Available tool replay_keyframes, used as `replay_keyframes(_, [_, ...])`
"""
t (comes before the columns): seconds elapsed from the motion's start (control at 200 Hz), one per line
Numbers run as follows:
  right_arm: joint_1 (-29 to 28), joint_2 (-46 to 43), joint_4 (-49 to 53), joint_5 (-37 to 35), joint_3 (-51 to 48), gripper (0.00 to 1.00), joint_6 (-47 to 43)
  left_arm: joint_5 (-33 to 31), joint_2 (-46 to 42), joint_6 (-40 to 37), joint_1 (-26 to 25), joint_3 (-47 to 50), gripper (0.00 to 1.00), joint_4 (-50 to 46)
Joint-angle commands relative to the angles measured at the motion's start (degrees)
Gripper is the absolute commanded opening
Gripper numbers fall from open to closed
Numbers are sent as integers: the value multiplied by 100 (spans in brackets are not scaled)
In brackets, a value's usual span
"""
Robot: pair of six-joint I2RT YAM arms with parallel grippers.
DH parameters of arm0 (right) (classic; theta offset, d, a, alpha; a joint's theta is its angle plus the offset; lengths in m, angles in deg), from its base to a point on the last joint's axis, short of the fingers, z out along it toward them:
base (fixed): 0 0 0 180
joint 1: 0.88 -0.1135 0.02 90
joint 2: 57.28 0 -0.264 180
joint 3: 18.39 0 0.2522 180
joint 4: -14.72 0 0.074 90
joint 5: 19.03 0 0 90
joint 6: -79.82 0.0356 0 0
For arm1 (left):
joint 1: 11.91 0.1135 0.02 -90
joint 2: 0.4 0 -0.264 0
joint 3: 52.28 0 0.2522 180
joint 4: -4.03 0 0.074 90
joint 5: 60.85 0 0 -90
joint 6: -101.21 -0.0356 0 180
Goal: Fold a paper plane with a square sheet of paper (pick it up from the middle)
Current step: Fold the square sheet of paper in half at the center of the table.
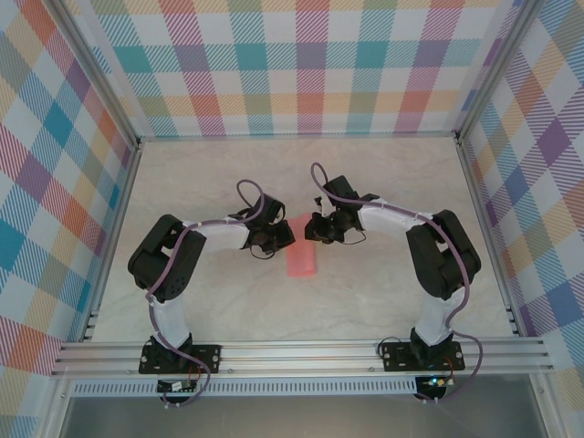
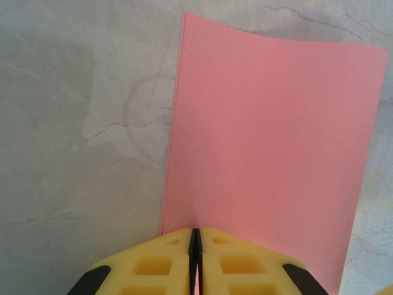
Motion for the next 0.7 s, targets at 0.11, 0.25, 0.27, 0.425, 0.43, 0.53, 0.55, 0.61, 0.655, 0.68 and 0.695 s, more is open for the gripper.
replay_keyframes(0.11, [-31, 369, -16, 540, 162, 16, -265, -199, 301, -41, -133, -4, 11, -521])
replay_keyframes(0.25, [-22, 568, 56, 347, 123, 17, -250, -239, 306, -40, -138, -8, 11, -619])
replay_keyframes(0.27, [-19, 578, 55, 316, 92, 17, -255, -249, 302, -41, -136, -8, 11, -634])
replay_keyframes(0.425, [145, 545, -101, 120, -287, 17, -226, -302, 301, -47, -140, 44, 11, -686])
replay_keyframes(0.43, [149, 545, -106, 118, -302, 17, -224, -304, 304, -47, -137, 40, 11, -688])
replay_keyframes(0.53, [230, 632, -180, 74, -452, 17, -242, -313, 318, -39, -138, 65, 10, -682])
replay_keyframes(0.55, [233, 659, -182, 73, -458, 17, -235, -317, 322, -39, -140, 75, 10, -682])
replay_keyframes(0.61, [233, 702, -180, 88, -460, 17, -215, -306, 332, -41, -138, 77, 10, -668])
replay_keyframes(0.655, [233, 637, -219, 151, -491, 17, -188, -305, 331, -54, -140, 89, 10, -664])
replay_keyframes(0.68, [233, 562, -231, 189, -514, 17, -177, -300, 325, -46, -139, 84, 10, -657])
replay_keyframes(0.695, [233, 505, -246, 230, -531, 17, -168, -298, 323, -39, -142, 85, 10, -656])
